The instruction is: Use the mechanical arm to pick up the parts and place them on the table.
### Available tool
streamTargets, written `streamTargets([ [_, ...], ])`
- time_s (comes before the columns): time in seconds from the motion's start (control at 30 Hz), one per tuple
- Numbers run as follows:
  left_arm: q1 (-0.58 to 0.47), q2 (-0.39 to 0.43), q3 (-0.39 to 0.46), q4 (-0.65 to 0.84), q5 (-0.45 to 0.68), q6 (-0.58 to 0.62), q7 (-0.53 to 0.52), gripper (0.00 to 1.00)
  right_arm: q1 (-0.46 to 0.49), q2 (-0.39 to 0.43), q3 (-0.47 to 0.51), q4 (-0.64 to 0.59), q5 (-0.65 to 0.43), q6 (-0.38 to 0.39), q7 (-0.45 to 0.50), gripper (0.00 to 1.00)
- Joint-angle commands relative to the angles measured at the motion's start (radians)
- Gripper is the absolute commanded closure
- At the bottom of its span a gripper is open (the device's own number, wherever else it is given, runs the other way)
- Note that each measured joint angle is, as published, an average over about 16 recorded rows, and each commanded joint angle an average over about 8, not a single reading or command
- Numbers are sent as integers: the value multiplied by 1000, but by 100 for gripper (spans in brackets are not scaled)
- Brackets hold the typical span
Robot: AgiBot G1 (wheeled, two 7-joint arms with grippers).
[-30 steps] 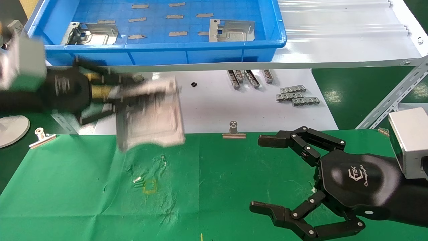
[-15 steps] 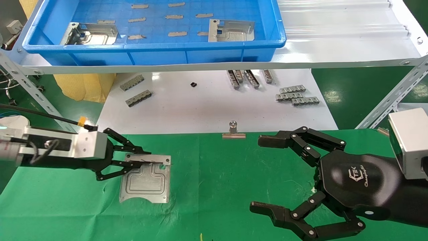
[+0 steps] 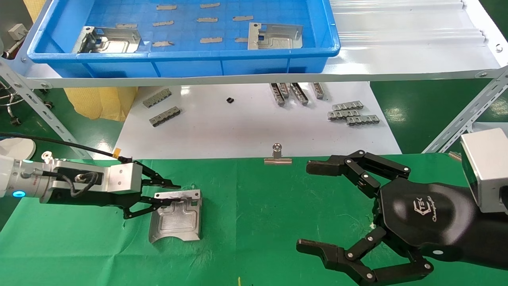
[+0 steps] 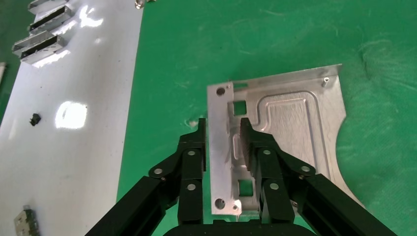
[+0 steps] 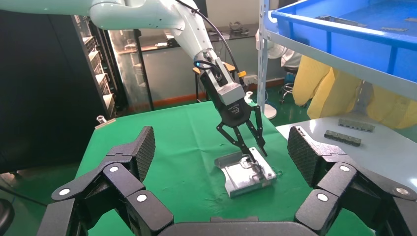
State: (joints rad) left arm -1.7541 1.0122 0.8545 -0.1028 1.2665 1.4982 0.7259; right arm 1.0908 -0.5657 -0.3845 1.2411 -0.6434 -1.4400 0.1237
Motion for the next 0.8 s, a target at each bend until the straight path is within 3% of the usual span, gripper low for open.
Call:
streamTargets([
  [0.03,-3,8,3,19,4,0,3,0,0,0,0,0,0,0,0,0],
  [0.43,18,-6,-73,100,-116,94,-106,0,0,0,0,0,0,0,0,0],
  [0.8,33,-13,-81,90,-126,97,-119,0,0,0,0,0,0,0,0,0],
])
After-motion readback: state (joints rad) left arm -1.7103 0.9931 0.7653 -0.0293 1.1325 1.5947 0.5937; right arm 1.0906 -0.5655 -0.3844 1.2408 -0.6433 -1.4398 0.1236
